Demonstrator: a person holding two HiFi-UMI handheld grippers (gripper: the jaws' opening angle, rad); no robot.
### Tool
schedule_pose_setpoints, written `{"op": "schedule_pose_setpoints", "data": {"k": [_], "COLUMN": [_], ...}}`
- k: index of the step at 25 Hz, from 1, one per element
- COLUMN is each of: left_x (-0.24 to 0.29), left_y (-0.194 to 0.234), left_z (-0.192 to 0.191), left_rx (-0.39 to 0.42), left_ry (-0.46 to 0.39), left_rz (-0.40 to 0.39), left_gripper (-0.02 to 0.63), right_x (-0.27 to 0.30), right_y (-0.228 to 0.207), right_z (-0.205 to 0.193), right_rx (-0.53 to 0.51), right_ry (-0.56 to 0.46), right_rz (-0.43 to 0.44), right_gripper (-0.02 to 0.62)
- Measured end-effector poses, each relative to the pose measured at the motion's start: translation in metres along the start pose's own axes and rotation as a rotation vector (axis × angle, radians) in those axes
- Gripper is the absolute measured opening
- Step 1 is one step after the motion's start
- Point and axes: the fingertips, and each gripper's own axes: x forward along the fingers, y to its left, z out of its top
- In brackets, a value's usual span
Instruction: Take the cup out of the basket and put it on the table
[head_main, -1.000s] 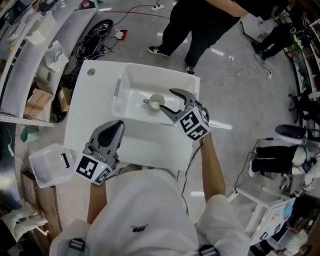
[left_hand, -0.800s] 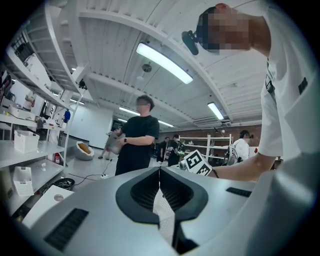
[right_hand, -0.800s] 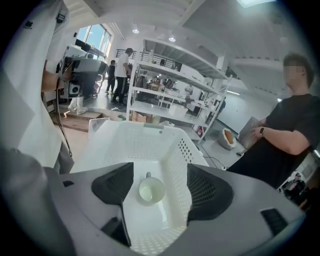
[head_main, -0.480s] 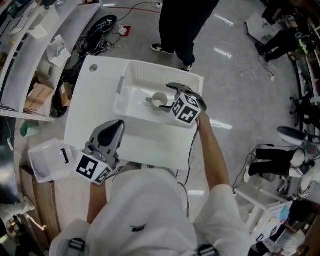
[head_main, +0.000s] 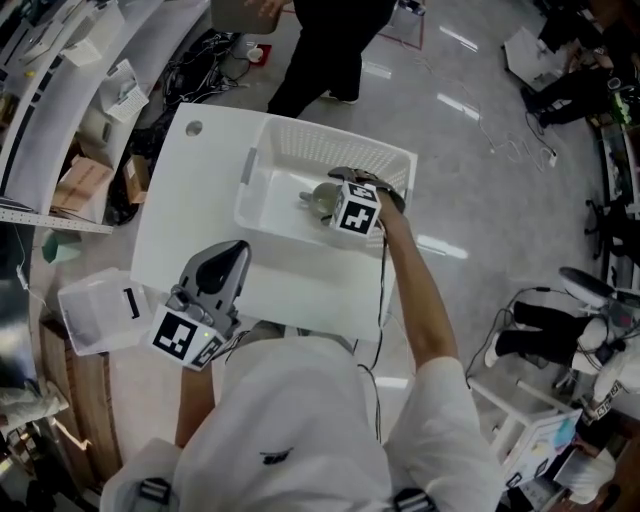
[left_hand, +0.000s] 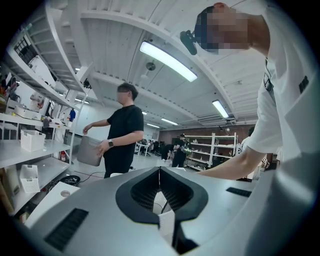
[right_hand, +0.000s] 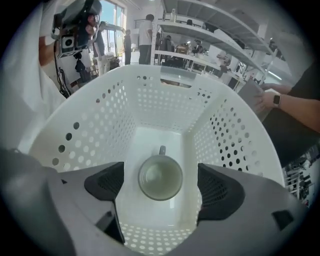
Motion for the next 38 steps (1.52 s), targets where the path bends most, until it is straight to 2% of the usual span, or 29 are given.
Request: {"op": "schedule_pose_setpoints", "data": {"k": [12,25,38], "left_x": [-0.002,0.000,0.000], "left_y": [0.005,0.013,0.013], "left_z": [-0.002,-0.004,-0.007], "left_rx": [-0.005,-0.013,-0.011], "left_ry": [0.013,0.034,0.036], "left_rz": [0.032,0.056,0.050], "left_gripper": [0.011,0.011,0.011], "right_x": [0.035,0.055,0.057], "right_y": [0.000,-0.006,-0.004], "right_z": [-0.022,-0.032,-0.031], "right_rx": [-0.011,-0.052,-0.058], "right_ry": [0.087,0.149,0.167], "right_rz": [0.052,0.056,0.054], "right_gripper": [0.445,0.437,0.428]}}
